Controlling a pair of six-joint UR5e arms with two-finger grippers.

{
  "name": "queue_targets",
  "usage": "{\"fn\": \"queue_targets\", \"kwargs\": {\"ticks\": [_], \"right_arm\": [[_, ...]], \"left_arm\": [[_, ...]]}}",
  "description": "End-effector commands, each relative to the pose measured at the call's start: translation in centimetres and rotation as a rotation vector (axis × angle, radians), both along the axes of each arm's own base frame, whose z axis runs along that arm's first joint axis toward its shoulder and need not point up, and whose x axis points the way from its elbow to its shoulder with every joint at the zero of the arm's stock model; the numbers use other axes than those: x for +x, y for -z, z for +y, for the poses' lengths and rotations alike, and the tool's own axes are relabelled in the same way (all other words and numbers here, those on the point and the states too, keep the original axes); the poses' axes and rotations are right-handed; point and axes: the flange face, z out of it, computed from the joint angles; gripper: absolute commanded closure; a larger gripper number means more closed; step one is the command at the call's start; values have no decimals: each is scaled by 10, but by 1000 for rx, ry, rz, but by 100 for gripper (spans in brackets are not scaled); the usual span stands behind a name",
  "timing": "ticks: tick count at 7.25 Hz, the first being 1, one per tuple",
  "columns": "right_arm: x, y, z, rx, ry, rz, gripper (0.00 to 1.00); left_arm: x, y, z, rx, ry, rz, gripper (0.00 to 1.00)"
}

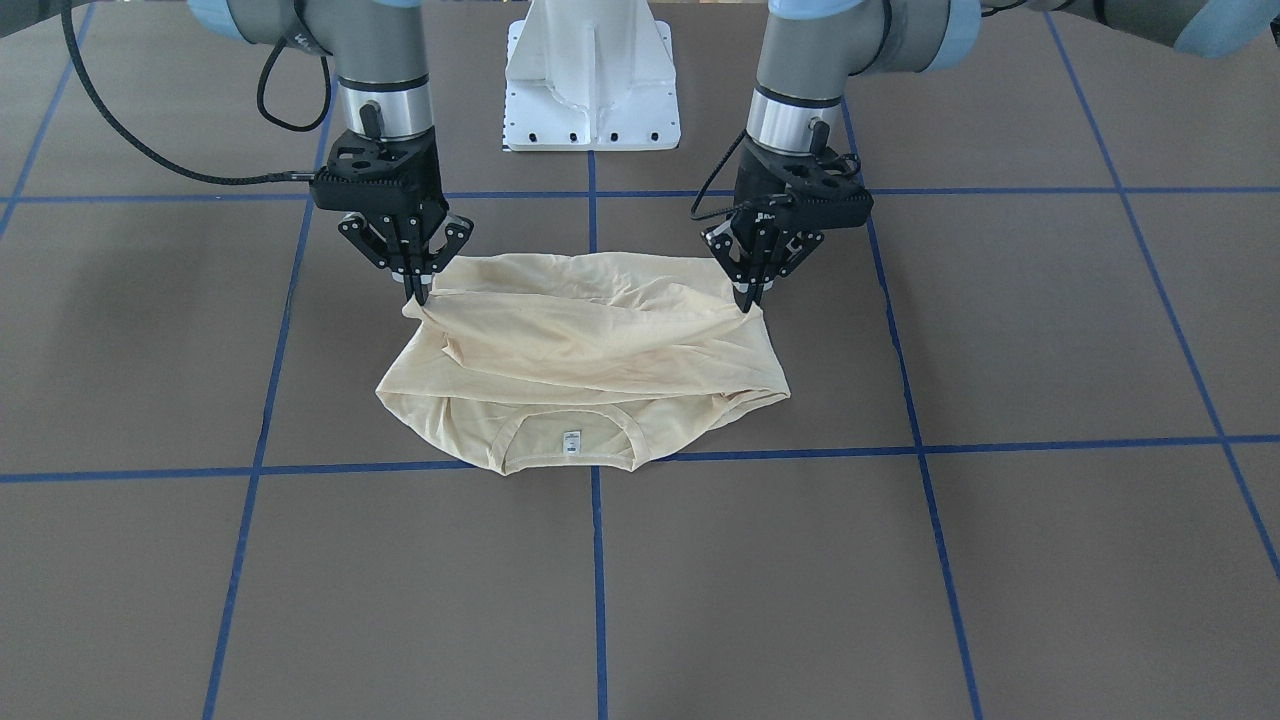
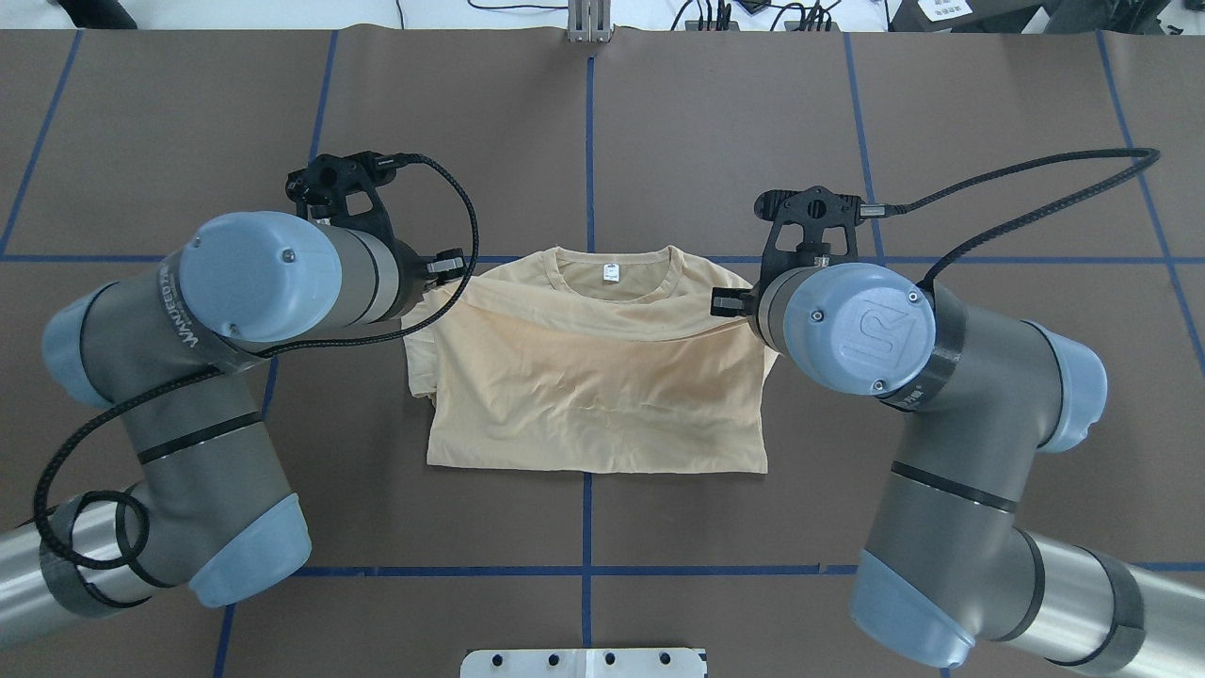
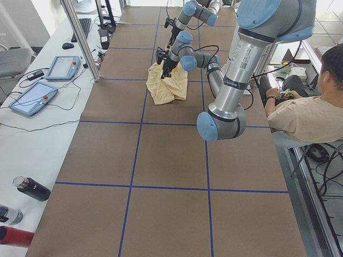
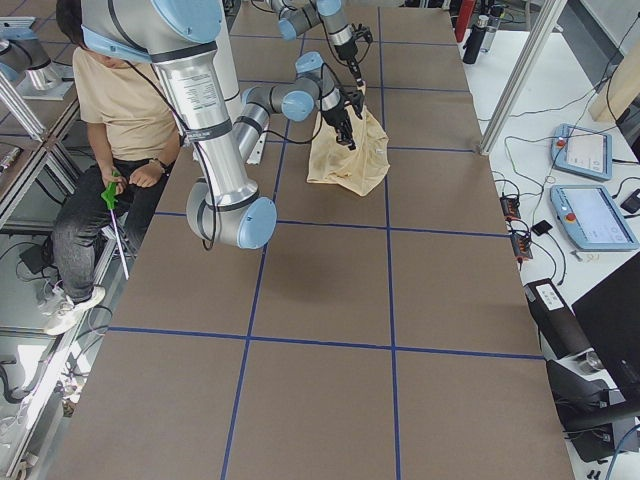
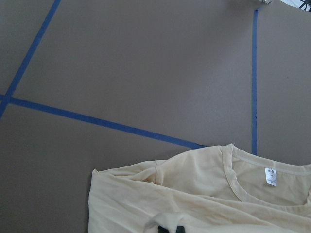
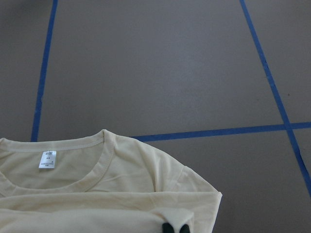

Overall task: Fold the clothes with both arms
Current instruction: 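Lay the hem near the collar and open both grippers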

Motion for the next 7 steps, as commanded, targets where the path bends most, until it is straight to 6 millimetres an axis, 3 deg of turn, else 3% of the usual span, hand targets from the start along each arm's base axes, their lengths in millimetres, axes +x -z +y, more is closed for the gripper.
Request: {"fn": "queue_targets", "kwargs": {"ticks": [1, 2, 4, 7], "right_arm": [[-17, -10, -21, -15, -15, 32, 100], [-33, -20, -32, -14, -18, 30, 100], [-56, -50, -48, -10, -22, 28, 100], [-52, -55, -57, -9, -27, 43, 100]], "left_arm": [[22, -36, -29, 31, 16, -40, 100], [34, -54, -36, 29, 17, -51, 100], [59, -67, -53, 16, 17, -70, 100], [63, -65, -54, 36, 13, -43, 100]]}}
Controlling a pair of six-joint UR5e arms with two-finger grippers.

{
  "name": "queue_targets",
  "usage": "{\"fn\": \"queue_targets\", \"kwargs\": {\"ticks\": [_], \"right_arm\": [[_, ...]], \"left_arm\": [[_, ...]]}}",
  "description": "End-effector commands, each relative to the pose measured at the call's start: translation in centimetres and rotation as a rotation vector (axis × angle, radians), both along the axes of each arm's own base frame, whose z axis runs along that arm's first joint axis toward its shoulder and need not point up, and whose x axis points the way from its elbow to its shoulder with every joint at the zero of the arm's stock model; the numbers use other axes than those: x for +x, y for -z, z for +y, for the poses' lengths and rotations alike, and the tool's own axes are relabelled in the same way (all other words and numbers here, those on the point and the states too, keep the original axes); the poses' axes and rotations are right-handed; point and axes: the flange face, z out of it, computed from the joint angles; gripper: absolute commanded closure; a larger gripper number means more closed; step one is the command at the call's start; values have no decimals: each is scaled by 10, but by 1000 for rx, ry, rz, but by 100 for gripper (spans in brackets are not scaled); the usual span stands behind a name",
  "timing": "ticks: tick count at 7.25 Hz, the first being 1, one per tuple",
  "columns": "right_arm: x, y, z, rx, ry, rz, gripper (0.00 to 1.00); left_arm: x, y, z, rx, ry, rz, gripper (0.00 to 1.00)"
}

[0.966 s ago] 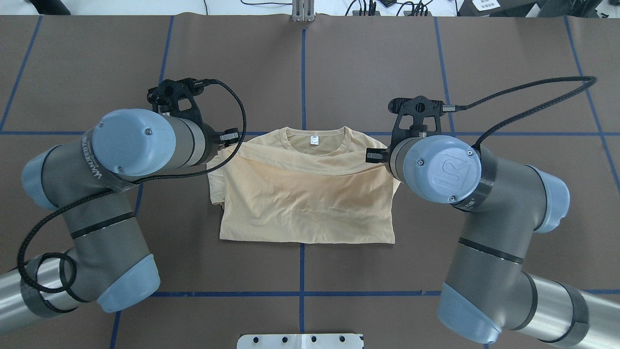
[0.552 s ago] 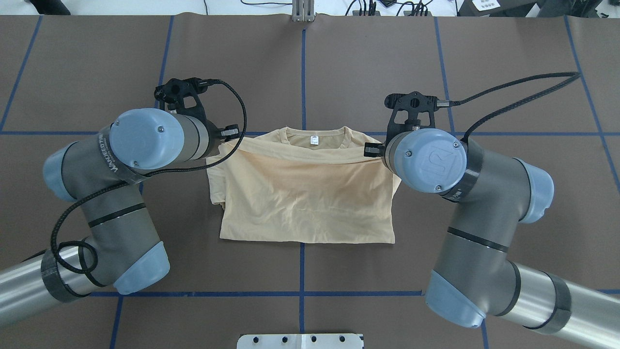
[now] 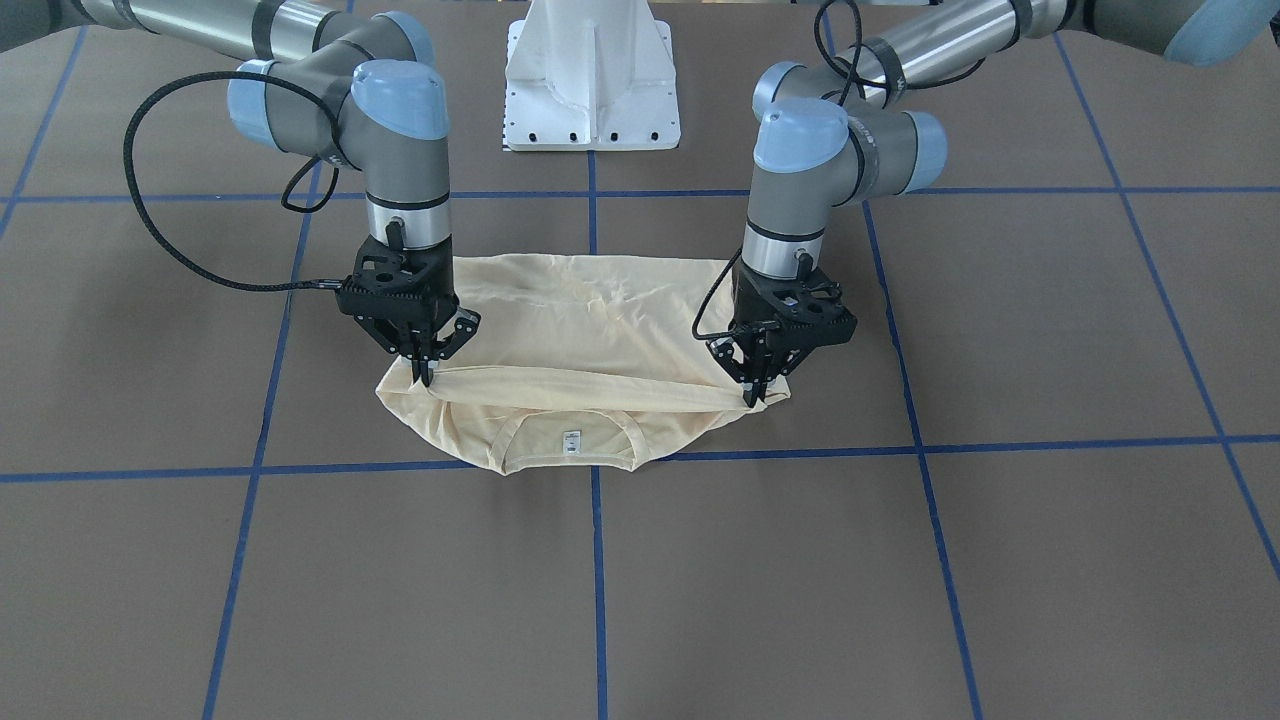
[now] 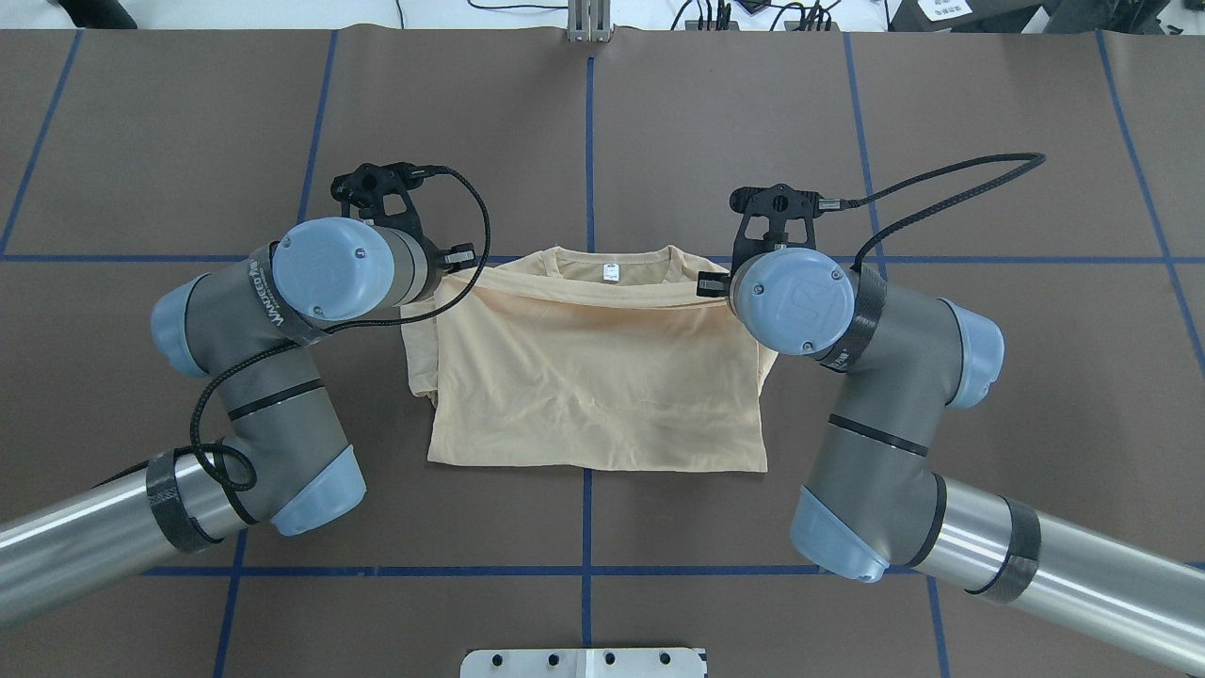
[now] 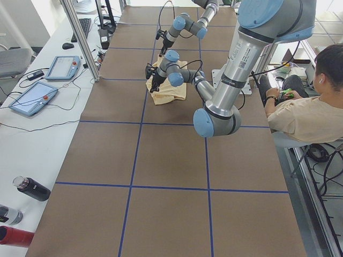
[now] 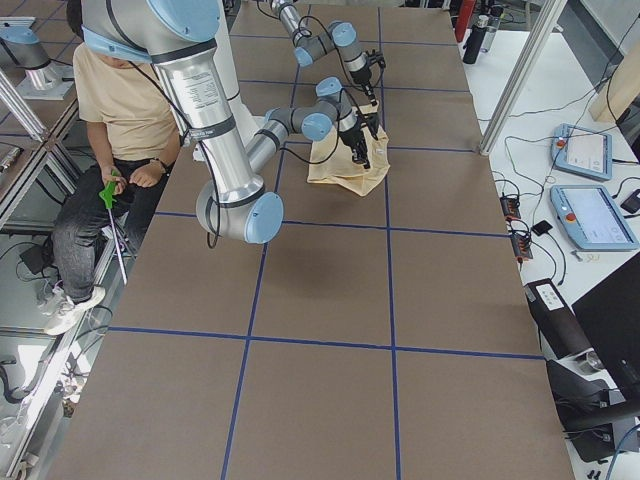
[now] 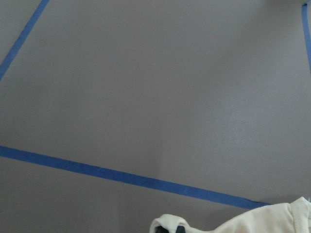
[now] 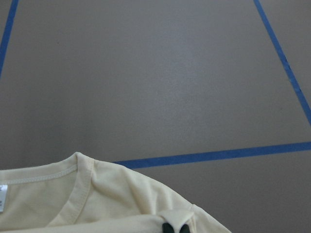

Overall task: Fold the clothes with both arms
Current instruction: 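Lay the hem near the collar and open both grippers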

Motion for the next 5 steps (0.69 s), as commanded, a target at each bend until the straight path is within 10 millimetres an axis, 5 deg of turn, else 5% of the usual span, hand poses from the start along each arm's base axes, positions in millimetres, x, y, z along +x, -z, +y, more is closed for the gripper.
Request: {"fn": "queue_targets", "kwargs": {"ticks": [1, 2, 5], "right_arm": [[5, 0, -7, 3, -10, 0, 43], [11, 5, -15, 4, -20, -9, 1], [45, 19, -26, -13, 148, -65, 0]], "left_arm": [[1, 2, -1, 16, -9, 8, 57], [-2, 7, 0, 76, -54, -13, 1], [-30, 25, 19, 136, -184, 38, 0]]}}
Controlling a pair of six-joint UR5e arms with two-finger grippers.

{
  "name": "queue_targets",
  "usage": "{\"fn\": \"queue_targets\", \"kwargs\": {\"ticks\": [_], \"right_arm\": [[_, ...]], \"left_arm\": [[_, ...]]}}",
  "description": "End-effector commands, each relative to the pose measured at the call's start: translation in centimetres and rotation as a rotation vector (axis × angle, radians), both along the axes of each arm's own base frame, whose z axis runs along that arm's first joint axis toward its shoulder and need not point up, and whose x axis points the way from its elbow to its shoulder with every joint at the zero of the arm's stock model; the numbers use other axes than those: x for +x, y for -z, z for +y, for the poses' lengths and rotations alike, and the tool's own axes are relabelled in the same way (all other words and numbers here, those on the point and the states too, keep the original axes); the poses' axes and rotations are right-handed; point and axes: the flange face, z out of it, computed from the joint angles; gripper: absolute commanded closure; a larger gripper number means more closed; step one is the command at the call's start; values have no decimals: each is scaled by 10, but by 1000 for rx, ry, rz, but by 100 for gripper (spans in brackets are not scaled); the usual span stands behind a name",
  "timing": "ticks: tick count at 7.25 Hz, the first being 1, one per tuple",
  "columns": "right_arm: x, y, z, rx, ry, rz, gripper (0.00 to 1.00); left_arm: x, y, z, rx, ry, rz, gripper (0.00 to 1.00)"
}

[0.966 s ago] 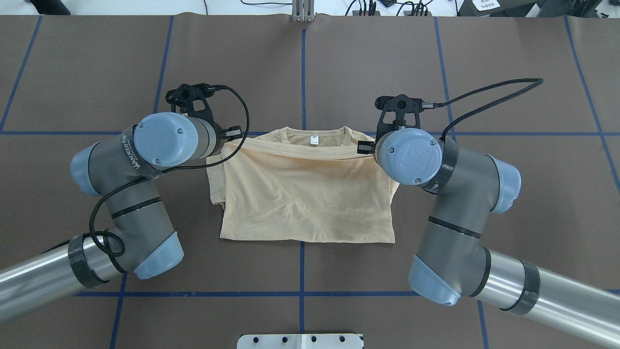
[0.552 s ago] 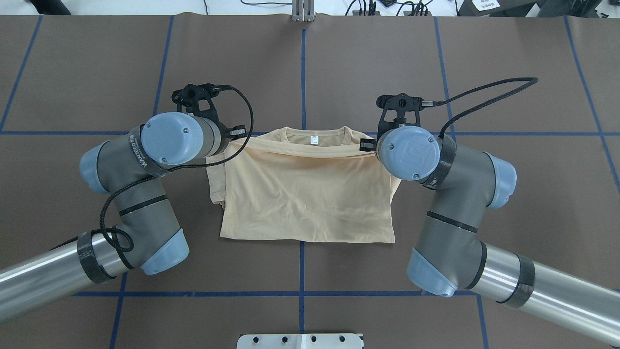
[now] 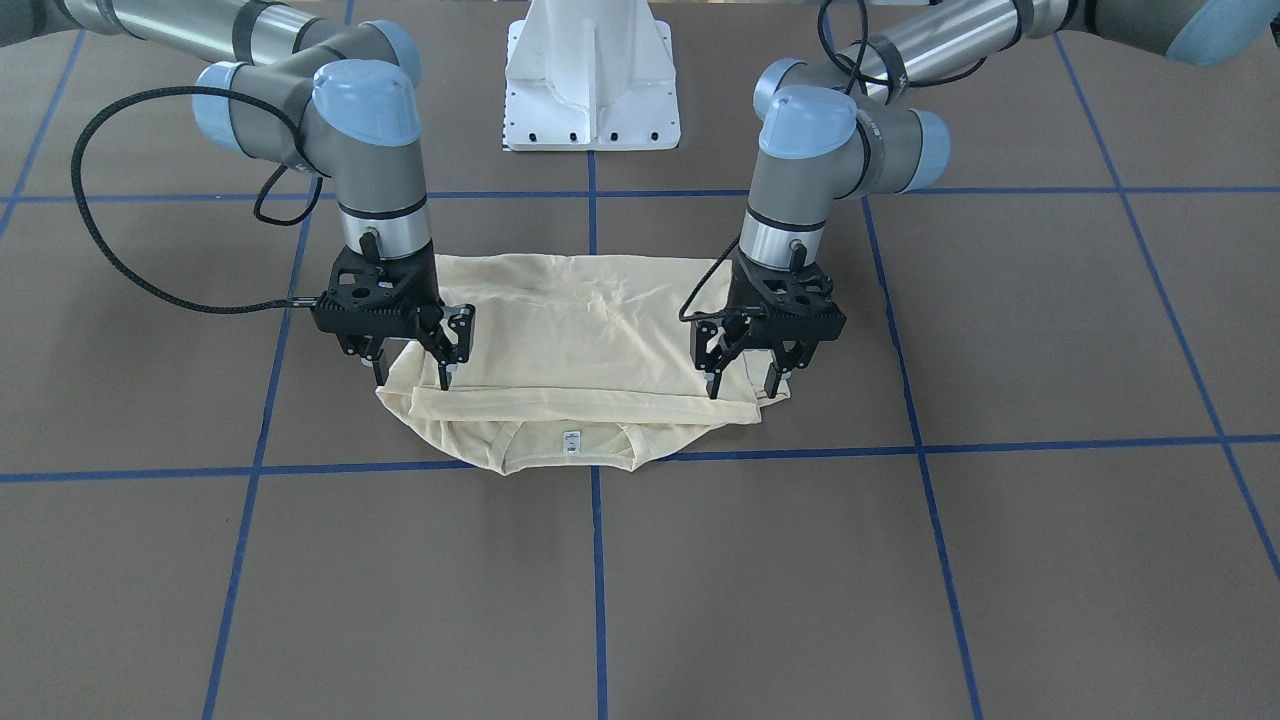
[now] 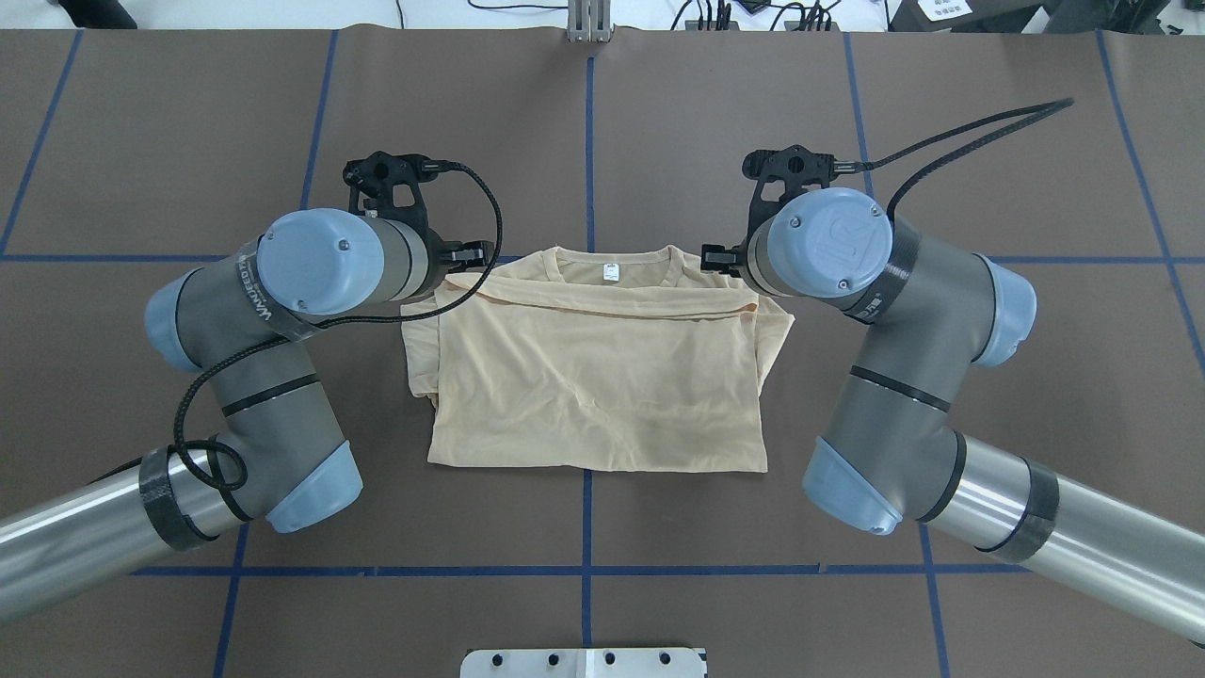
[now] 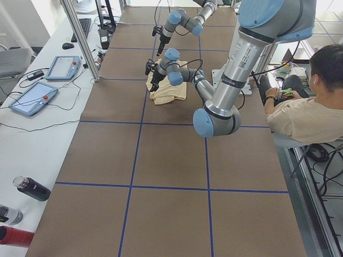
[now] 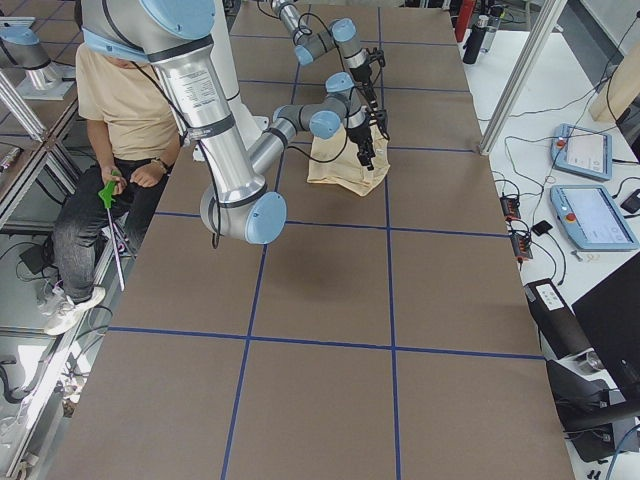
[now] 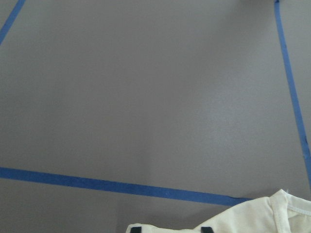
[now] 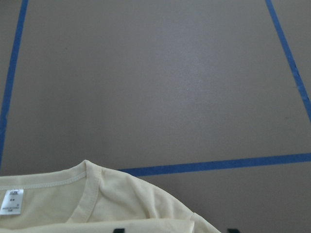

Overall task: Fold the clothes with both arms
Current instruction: 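Lay the hem near the collar and open both grippers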

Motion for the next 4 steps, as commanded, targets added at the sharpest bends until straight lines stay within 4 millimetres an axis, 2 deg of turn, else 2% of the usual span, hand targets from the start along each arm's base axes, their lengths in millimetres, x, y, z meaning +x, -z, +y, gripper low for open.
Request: {"fn": "queue_targets", "kwargs": {"ticks": [1, 2, 3, 4], "right_arm": [[15, 3, -1, 17, 61, -8, 0], [26, 1, 8, 30, 72, -11, 0], [35, -3, 15, 36, 77, -13, 0], [35, -3, 16, 36, 76, -13, 0]], "left_arm": [[-33, -11, 29, 8, -88, 30, 0], [-45, -6, 49, 14, -111, 62, 0], [-35, -17, 78, -12, -164, 63, 0], [-12, -26, 108, -50, -199, 78, 0]]}}
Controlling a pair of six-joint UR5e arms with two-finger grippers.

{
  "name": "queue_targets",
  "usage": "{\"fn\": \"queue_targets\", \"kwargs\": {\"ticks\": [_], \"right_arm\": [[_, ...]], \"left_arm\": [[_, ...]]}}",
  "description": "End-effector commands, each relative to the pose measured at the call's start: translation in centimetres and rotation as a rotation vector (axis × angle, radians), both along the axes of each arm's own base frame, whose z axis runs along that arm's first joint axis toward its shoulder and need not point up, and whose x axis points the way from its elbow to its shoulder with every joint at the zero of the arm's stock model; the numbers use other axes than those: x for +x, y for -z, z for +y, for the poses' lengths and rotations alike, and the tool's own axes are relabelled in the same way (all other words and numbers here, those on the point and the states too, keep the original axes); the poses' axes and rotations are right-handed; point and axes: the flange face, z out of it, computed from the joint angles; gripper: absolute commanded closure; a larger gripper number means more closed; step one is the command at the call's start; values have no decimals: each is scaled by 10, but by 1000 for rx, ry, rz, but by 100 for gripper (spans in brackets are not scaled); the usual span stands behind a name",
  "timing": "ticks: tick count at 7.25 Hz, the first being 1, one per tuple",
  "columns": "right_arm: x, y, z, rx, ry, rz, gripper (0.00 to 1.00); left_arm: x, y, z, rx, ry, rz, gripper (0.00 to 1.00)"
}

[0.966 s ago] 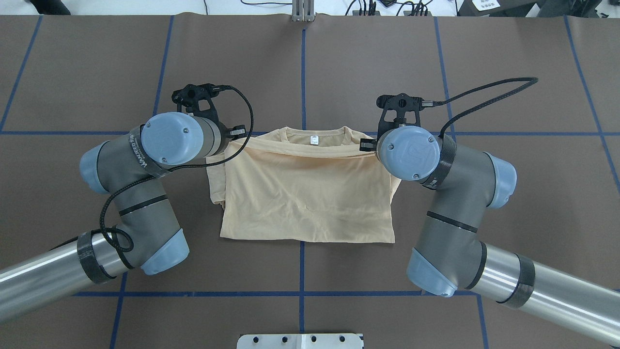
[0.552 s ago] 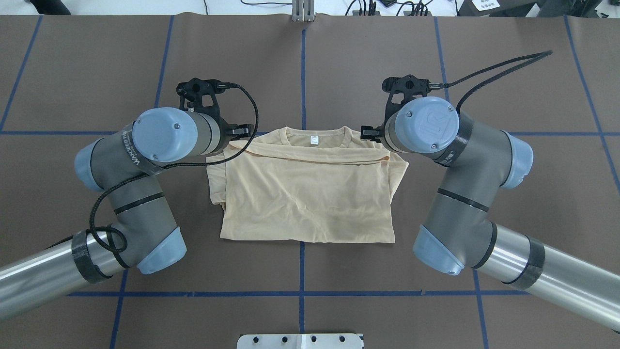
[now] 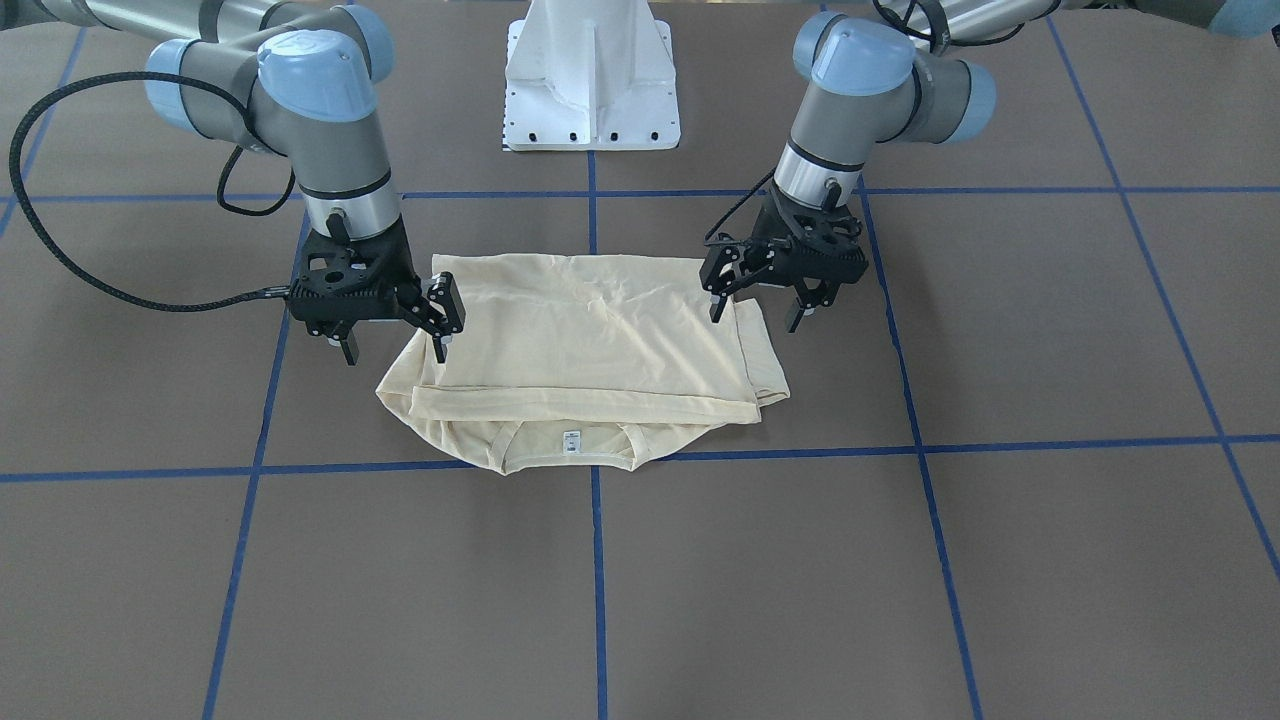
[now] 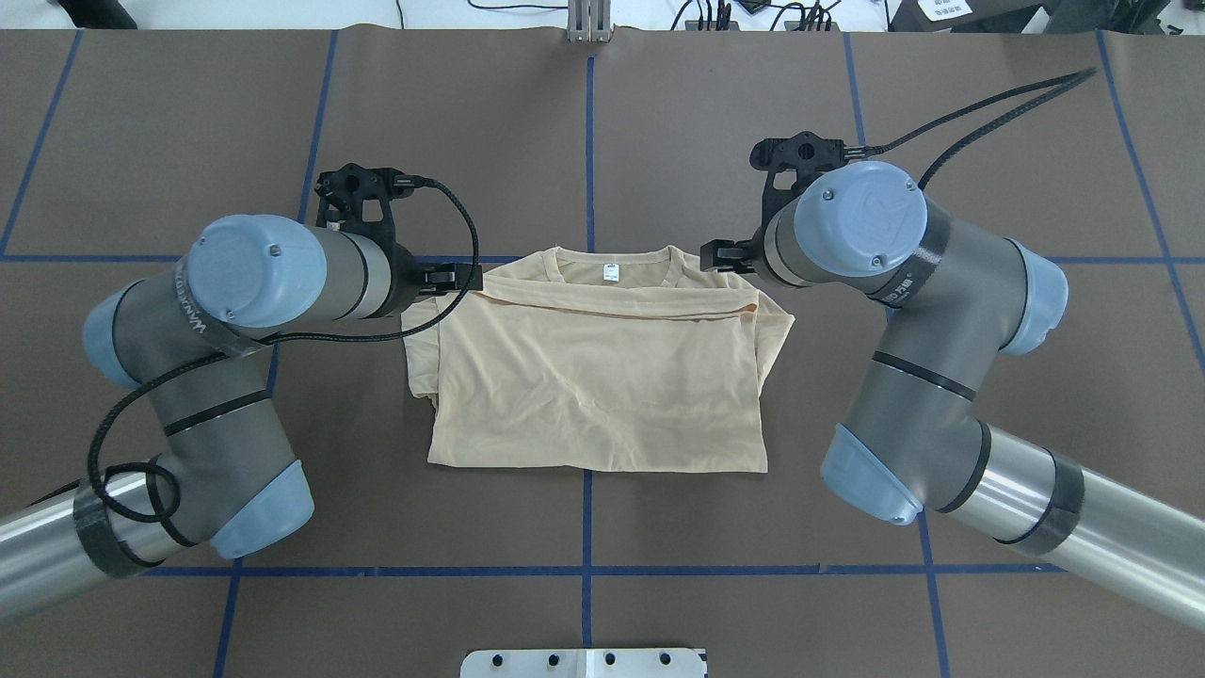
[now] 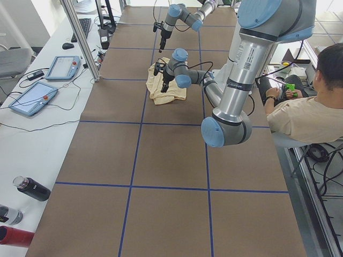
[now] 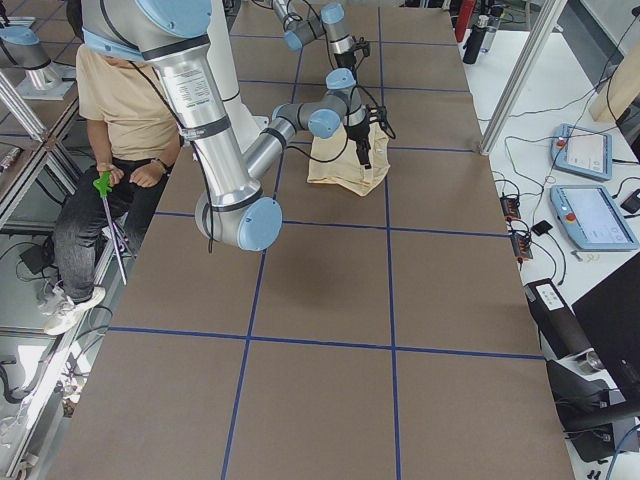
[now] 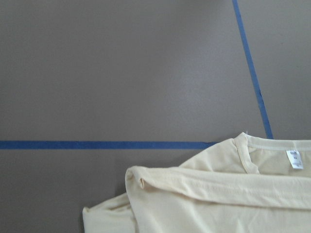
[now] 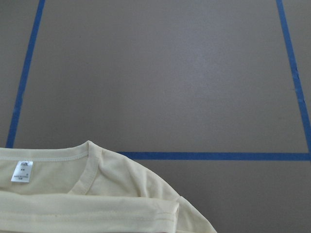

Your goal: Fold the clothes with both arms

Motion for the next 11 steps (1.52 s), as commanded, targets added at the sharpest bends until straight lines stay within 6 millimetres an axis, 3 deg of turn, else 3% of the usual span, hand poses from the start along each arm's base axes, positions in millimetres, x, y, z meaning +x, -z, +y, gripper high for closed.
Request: {"fn": "queue_targets", "kwargs": {"ticks": [1, 3, 5, 10, 11], "right_arm": [[5, -1, 5, 4, 3, -3, 0], [5, -1, 5, 7, 2, -3, 0], [5, -1, 5, 6, 1, -4, 0], [6, 0, 5, 2, -3, -6, 0], [5, 0, 5, 2, -2, -8, 0]], "left_arm": [[35, -28, 65, -61, -91, 13, 0], [57, -37, 90, -68, -95, 9, 2], [65, -44, 99, -75, -111, -5, 7], [68, -38, 99, -73, -113, 4, 59], [67, -41, 99, -75, -113, 0, 60]]}}
